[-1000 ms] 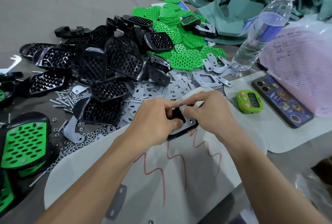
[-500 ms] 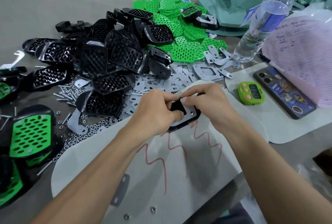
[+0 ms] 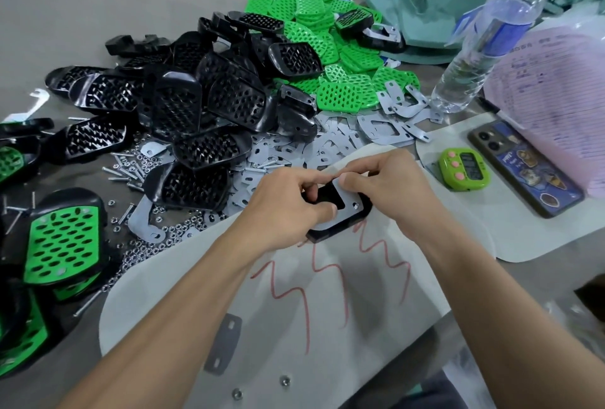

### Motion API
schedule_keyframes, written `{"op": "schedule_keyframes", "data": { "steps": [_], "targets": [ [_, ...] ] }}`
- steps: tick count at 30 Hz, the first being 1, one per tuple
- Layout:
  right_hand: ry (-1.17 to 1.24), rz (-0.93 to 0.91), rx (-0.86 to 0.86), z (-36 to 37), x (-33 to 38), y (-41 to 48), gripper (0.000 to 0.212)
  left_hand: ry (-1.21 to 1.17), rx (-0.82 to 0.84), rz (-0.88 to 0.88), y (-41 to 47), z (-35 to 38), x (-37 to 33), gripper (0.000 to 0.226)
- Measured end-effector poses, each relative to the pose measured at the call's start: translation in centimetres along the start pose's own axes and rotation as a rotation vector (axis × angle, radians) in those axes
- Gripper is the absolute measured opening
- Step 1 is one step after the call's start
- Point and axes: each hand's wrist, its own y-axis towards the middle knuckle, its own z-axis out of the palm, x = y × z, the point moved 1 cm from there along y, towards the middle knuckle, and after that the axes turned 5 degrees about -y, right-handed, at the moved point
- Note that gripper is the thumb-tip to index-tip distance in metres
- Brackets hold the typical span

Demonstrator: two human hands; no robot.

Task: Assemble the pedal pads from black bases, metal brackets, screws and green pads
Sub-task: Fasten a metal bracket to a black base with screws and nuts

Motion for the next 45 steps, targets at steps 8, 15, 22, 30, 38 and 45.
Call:
{"op": "schedule_keyframes", "data": {
  "steps": [8,15,22,30,38,45],
  "targets": [
    [0.026,-0.148,-0.013,0.6,-0.9,-1.1,0.025,0.049,-0.191,0.108,-0.9,2.0,-0.3,0.057],
    [0.05,-0.053,0.106,-0.6,-0.8,0.1,0.031,-0.023,-0.18,0.062,-0.6,1.8,0.2,0.056],
    [-0.102,-0.072,-0.033,0.3,-0.7,-0.8,0.034,0.039,-0.225,0.113,-0.9,2.5,0.0,0.038],
    [0.074,0.018,-0.163,1.1,-1.4,-1.3,0.009,0.017,-0.244,0.128,-1.1,2.5,0.0,0.049],
    [0.156,-0.01,-0.146,1.6,-1.5,-1.2,0.012,0.039,-0.166,0.031,-0.5,2.2,0.2,0.025],
    [-0.031,0.029,0.004,0.5,-0.2,0.1,0.007,0.241,-0.021,0.021,-0.4,1.1,-1.0,0.016]
  ]
}}
